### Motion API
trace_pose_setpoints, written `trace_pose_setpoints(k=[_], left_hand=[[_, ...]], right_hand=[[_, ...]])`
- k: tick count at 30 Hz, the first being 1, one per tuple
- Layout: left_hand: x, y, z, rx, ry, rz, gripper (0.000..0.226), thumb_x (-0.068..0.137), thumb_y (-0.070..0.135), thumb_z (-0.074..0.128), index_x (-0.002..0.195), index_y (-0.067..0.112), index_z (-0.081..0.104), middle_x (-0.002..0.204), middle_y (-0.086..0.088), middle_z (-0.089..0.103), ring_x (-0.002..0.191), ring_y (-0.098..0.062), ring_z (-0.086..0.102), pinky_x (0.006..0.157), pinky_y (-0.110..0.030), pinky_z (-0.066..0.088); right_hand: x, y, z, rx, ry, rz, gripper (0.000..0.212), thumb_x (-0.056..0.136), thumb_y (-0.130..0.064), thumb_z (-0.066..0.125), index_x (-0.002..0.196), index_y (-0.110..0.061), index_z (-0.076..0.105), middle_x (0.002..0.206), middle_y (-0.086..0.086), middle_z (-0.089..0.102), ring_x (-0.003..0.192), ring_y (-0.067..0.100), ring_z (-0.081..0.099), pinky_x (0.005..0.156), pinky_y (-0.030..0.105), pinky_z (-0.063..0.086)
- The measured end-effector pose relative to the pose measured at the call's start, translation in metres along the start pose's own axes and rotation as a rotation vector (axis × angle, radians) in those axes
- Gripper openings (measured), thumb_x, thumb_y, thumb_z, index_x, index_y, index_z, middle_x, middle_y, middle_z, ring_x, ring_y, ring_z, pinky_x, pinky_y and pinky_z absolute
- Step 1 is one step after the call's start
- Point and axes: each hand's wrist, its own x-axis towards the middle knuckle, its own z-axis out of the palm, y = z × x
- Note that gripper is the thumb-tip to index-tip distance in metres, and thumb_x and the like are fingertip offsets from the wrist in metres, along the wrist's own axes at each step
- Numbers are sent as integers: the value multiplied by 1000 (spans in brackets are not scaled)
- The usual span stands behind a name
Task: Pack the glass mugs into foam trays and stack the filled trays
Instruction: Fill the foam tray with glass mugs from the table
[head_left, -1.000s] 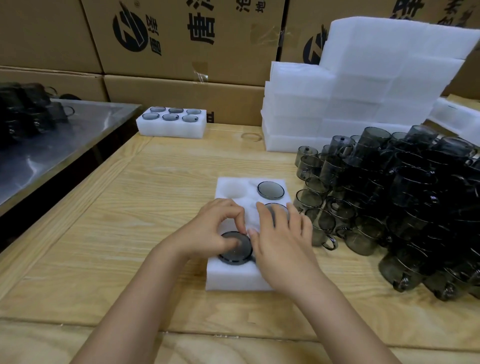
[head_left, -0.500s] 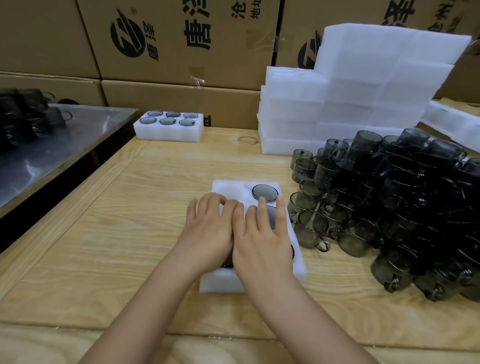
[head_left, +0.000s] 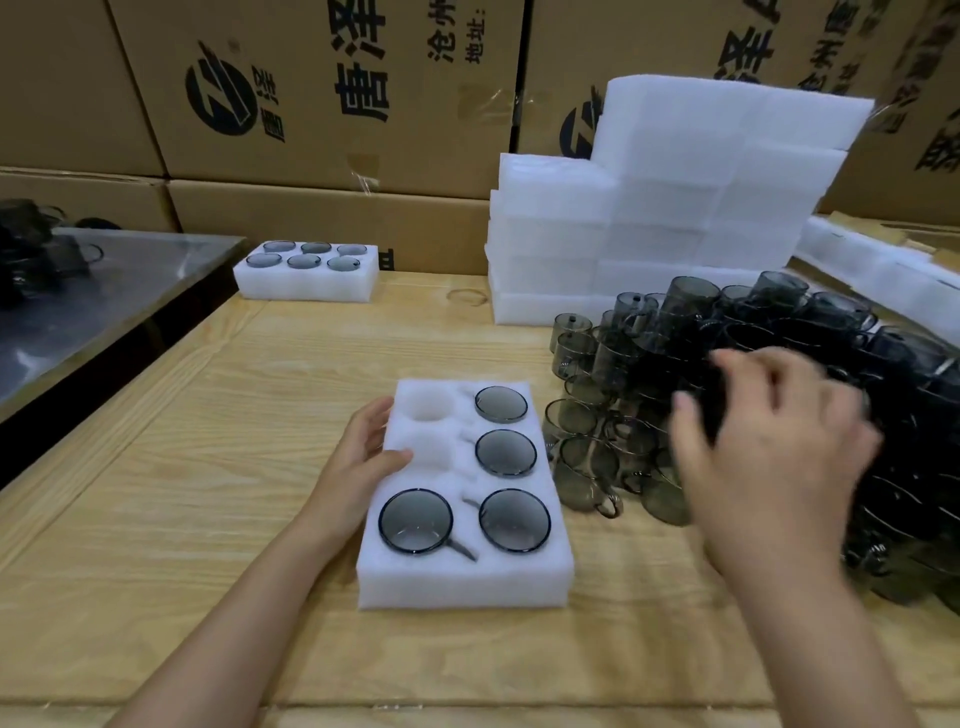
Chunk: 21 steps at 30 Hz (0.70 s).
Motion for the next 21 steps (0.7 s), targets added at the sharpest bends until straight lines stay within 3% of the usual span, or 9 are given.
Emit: trace_pose_setpoints(k=[3,7,13,21], left_hand=[[2,-3,-1,12,10,-3,55,67,17,61,118,35,52,126,12,58,120,-10,54,93,-32,44],[2,-3,-1,-5,9,-2,55,67,17,61,118,34,52,124,14,59,118,-9,55,89,-29,45],[1,-1,1,-14,14,9,58,67,17,61,122,29,50,126,11,57,117,-10,56,83,-25,46],[2,-2,0,-29,19,9,55,67,17,60,120,29,52,123,13,59,115,-10,57,82,-24,47]], right_hand=[[24,34,0,-157,-187,134,47,84,-33,66,122,-7,57,128,24,42,111,43,35,88,52,30],[32,48,10,-304,-373,95,47,88,-40,59,129,-18,53,136,19,36,118,36,27,93,46,25],[36,50,18,-274,-364,53,32,90,-33,58,118,-18,59,123,15,51,112,34,36,87,41,20],[34,39,10,-154,-356,34,25,88,-32,62,109,-19,63,118,11,53,113,32,39,87,39,18]])
